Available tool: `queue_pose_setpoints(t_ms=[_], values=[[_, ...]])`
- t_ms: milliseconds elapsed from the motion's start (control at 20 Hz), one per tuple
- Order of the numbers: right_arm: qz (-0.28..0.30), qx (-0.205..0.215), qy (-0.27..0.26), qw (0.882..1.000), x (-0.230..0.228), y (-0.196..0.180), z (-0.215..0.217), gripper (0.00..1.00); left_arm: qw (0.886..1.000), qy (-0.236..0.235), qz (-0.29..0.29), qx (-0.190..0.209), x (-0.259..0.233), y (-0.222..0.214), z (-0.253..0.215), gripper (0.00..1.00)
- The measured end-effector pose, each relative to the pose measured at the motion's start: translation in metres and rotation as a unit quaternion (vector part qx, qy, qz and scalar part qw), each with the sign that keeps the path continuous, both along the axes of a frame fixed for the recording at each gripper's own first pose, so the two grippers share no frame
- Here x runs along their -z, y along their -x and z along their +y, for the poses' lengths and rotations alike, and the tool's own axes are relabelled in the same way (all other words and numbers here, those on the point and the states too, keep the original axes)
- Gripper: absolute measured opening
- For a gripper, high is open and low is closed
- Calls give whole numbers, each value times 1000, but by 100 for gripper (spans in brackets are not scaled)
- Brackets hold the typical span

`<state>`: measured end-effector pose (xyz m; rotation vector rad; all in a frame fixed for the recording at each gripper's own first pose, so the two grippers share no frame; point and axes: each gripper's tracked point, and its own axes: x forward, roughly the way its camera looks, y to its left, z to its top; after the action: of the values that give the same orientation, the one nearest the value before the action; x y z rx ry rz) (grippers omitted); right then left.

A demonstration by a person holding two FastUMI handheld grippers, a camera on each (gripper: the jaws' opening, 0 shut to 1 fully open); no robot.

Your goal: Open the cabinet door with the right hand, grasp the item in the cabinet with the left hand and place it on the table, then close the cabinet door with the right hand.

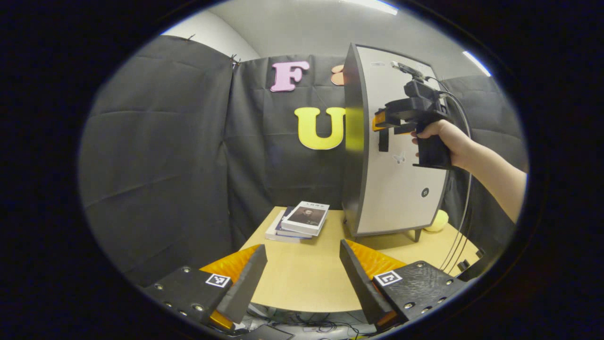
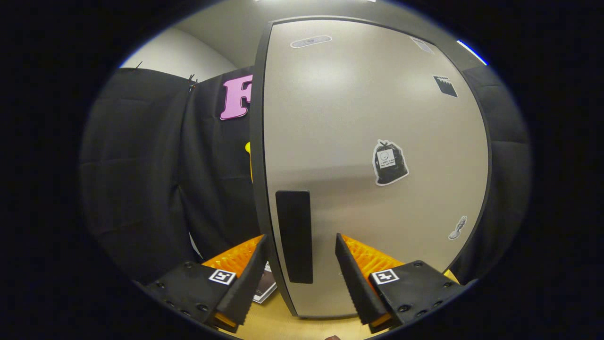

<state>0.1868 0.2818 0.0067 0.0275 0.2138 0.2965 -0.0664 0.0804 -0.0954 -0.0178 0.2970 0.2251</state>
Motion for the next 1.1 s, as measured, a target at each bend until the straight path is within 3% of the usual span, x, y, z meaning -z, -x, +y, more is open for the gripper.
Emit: queue_pose_setpoints(t_ms=[150,200,300,450,500,650,800,1100], values=[[23,7,-2,1000,10,-8,5,48,1000,20,3,-5,7,4,2,94],[25,9,-3,1000,10,-9,6,43,1000,27,6,-8,10,4,3,96],[21,11,3,1000,10,-11,7,37,999,34,9,-13,14,5,7,96],[6,17,14,1000,10,-10,6,36,999,33,11,-18,17,6,10,96],[3,20,11,1000,11,-11,7,31,999,32,12,-18,17,6,11,94],[2,1,11,1000,12,-8,7,27,999,27,15,-16,19,4,8,96],[11,-23,18,1000,12,-7,8,10,999,32,20,-9,23,2,0,96],[-2,-44,24,999,10,1,5,10,1000,6,17,-11,21,4,-10,95]])
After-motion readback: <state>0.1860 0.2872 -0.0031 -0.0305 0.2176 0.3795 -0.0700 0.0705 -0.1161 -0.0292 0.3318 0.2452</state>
